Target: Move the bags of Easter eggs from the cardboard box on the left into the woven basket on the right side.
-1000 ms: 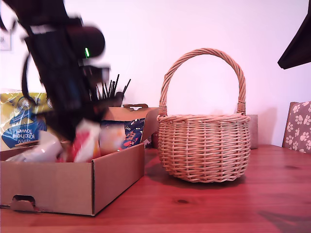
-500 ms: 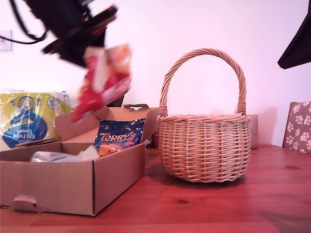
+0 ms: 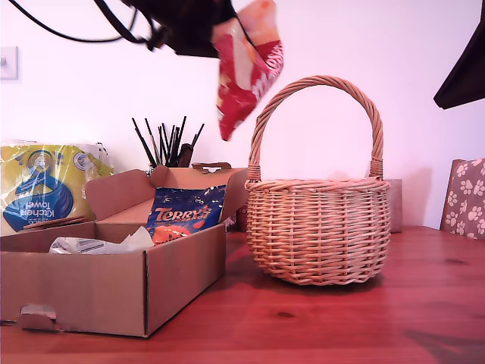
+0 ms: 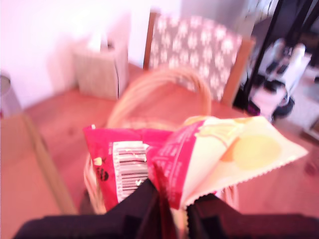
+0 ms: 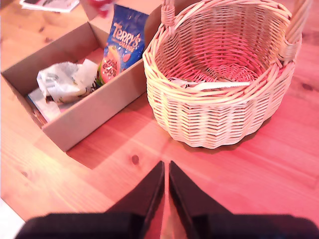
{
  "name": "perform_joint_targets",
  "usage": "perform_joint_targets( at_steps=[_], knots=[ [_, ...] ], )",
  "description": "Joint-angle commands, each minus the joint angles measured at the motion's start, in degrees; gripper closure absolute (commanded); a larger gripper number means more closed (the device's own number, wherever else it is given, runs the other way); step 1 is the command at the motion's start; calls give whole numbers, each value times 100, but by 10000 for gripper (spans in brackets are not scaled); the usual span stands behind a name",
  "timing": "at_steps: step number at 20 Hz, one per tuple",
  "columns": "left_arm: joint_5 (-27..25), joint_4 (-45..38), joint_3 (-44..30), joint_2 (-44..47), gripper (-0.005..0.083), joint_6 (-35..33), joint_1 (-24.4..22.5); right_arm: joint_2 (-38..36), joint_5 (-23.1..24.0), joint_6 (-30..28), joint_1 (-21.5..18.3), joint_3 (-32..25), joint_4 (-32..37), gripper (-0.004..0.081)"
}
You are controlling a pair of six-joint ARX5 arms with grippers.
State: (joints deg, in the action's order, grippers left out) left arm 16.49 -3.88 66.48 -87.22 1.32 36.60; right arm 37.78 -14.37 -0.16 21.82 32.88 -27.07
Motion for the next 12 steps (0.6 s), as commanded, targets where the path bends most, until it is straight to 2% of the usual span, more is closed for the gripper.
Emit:
perform_joint_targets(
  at_steps=[1,8,12],
  knots=[
    [35,-433,-46,-299,732,-22,157,-188,11,55,-13,-24,63,780],
    [31,-1899,-46,-1287,731,-35,560,-1078,0,168,-13,334,-87,781],
    [-66,-2194,-44,-1576,730,-70,579,-1375,-31,170,-13,555,-407,780]
  ],
)
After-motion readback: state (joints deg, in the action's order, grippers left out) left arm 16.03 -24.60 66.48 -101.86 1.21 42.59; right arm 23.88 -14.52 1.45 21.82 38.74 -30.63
